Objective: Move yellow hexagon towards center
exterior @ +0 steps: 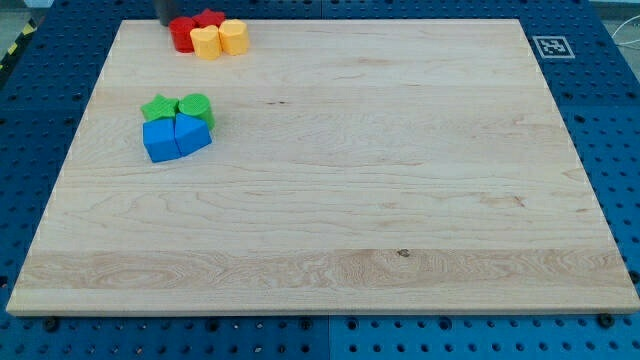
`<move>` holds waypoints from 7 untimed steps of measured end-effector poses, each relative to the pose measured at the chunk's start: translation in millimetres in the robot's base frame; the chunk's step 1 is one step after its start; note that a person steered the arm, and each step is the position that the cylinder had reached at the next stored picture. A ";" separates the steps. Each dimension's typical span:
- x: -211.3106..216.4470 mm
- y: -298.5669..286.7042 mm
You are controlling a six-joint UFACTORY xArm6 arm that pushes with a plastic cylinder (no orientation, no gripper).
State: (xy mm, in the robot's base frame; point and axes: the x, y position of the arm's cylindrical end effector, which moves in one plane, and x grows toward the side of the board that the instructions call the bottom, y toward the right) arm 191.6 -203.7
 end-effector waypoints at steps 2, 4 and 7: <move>21.8 75.3; 67.8 107.5; 123.2 185.0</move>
